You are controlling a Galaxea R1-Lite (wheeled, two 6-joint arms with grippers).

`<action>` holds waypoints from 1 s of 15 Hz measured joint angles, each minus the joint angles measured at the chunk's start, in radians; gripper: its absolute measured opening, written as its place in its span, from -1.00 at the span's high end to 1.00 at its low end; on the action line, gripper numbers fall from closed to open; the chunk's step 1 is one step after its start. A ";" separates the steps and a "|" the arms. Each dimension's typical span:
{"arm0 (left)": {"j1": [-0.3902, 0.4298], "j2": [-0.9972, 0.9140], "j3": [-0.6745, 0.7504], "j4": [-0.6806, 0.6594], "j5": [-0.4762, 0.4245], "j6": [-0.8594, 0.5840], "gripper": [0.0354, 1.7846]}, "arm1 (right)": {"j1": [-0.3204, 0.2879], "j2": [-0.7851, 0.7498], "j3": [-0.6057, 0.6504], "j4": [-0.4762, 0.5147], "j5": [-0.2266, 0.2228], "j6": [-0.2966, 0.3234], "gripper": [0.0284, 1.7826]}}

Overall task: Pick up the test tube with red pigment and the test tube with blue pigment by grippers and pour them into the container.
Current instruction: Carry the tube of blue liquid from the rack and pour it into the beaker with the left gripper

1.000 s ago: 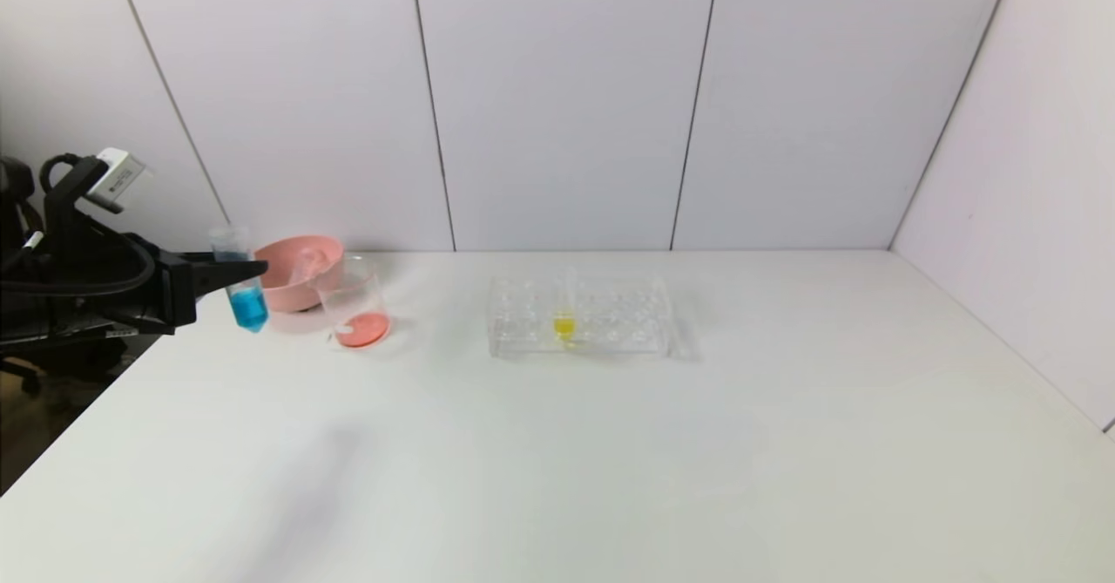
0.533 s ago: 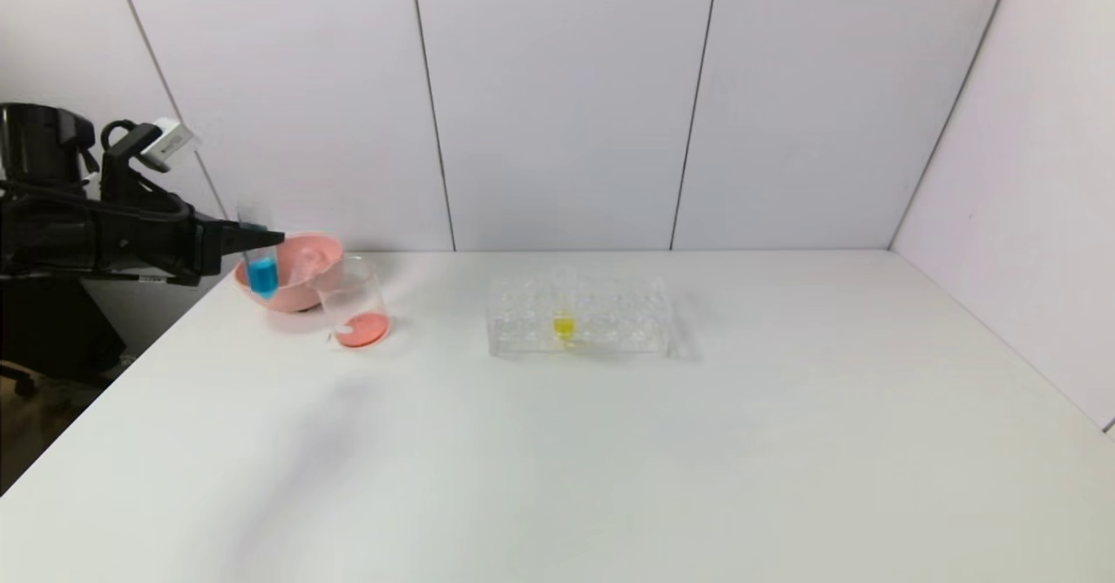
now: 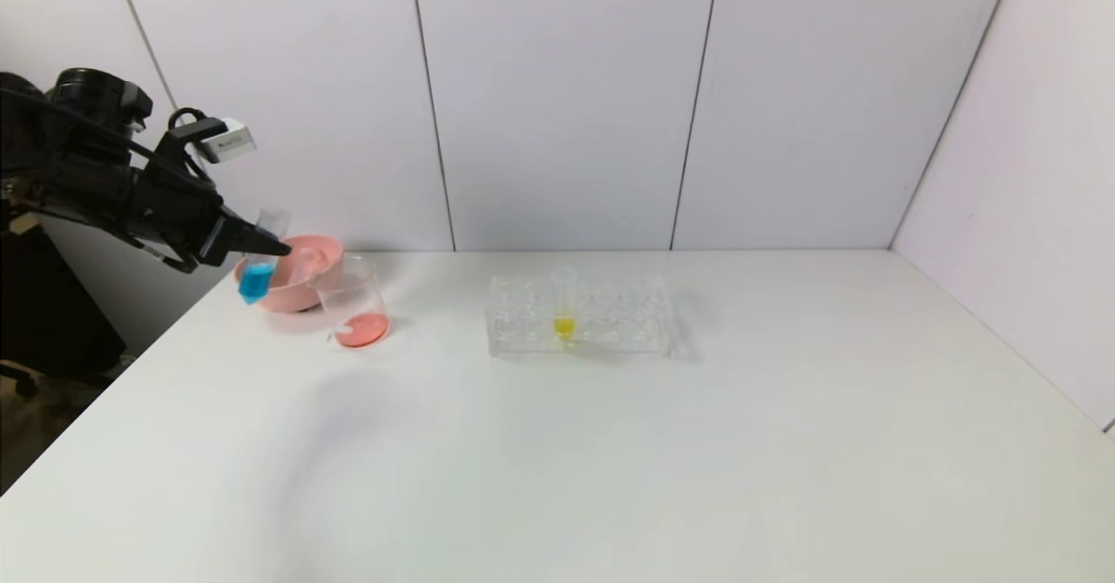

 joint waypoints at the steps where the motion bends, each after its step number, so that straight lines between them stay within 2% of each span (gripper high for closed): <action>1: -0.004 0.019 -0.050 0.072 0.030 0.043 0.53 | 0.000 0.000 0.000 0.000 0.000 0.000 -0.99; 2: -0.009 0.037 -0.077 0.123 0.081 0.100 0.53 | 0.000 0.000 0.000 0.000 0.000 0.000 -0.99; 4: -0.022 0.062 -0.098 0.140 0.162 0.170 0.53 | 0.000 0.000 0.000 0.000 0.000 -0.001 -0.99; 15: -0.147 0.118 -0.119 -0.011 0.413 0.334 0.53 | 0.000 0.000 0.000 0.000 0.000 0.000 -0.99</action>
